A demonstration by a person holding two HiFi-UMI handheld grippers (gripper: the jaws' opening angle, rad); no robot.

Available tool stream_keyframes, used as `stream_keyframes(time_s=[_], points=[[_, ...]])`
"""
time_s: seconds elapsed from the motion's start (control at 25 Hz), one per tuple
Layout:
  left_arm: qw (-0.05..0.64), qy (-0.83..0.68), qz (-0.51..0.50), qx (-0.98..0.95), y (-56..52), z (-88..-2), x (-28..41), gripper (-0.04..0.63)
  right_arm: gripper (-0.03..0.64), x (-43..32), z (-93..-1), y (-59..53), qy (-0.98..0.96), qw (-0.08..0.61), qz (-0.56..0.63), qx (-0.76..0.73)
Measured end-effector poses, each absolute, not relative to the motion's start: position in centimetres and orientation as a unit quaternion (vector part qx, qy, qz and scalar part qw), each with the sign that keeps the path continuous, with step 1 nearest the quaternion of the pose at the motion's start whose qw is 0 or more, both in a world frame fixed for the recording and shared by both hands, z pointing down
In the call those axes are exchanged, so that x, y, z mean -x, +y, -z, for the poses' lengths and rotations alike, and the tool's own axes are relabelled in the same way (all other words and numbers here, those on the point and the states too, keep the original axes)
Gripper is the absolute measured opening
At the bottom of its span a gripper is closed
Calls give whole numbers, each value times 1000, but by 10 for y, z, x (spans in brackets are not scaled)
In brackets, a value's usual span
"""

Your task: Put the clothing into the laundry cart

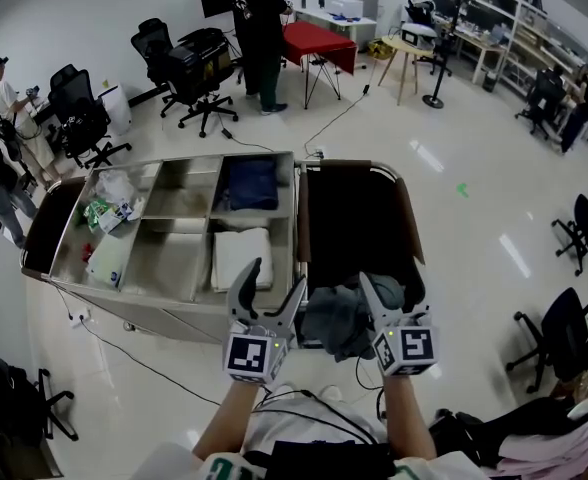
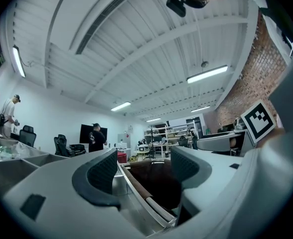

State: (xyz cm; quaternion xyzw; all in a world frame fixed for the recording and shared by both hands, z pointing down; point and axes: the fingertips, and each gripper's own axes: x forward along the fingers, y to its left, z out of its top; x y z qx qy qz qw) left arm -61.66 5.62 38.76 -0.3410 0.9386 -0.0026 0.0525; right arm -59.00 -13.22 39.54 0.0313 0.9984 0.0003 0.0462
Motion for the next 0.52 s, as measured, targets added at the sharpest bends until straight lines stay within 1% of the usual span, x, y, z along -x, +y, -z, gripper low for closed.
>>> stream_keyframes(time_s=[0.28,0.4,0.52], points=[[49,939,-3,340,64,-389,617,321,426,590,-397,-122,998,45,-5,-36],[60,938,17,340,71,-397,621,321,426,590,-397,-118,998,43,-7,-37],[53,940,-1,338,71,-391,619,321,426,591,-397,-114,998,42,-10,-39]])
